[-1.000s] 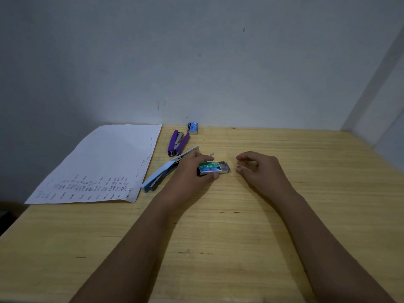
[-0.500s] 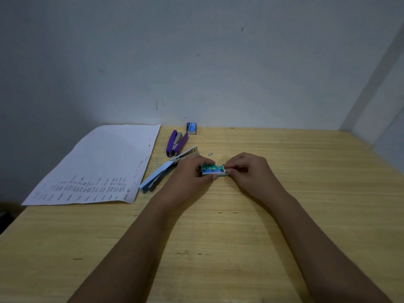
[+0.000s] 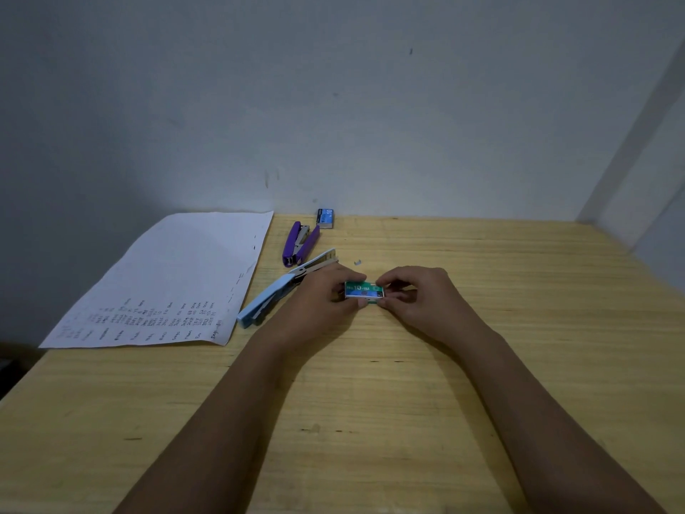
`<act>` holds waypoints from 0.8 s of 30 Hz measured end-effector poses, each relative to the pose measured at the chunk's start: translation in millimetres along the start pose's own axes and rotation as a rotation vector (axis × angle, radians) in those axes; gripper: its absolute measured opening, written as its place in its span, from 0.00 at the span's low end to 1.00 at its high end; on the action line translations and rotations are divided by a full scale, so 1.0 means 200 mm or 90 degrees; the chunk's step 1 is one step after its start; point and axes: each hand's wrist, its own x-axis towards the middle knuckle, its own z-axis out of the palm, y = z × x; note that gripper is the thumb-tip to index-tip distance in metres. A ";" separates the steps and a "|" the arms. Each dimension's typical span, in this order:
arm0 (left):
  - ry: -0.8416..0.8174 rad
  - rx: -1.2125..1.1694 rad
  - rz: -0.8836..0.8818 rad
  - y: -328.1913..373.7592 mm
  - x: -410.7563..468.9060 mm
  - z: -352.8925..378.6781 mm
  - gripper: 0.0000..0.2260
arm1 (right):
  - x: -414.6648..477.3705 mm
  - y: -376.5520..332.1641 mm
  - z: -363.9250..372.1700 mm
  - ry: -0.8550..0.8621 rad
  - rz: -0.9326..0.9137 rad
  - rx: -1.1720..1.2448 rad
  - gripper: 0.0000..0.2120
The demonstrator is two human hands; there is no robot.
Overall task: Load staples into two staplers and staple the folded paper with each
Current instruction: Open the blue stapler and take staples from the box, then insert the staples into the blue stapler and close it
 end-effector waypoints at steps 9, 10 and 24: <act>0.204 0.072 0.021 0.00 0.00 -0.09 0.20 | 0.02 0.06 -0.06 0.203 0.070 0.054 0.07; 0.232 0.125 0.003 -0.02 -0.01 -0.10 0.20 | 0.02 0.08 -0.08 0.236 0.094 0.045 0.07; 0.196 0.204 -0.191 -0.03 -0.01 -0.14 0.15 | 0.01 0.06 -0.01 0.068 0.041 -0.110 0.10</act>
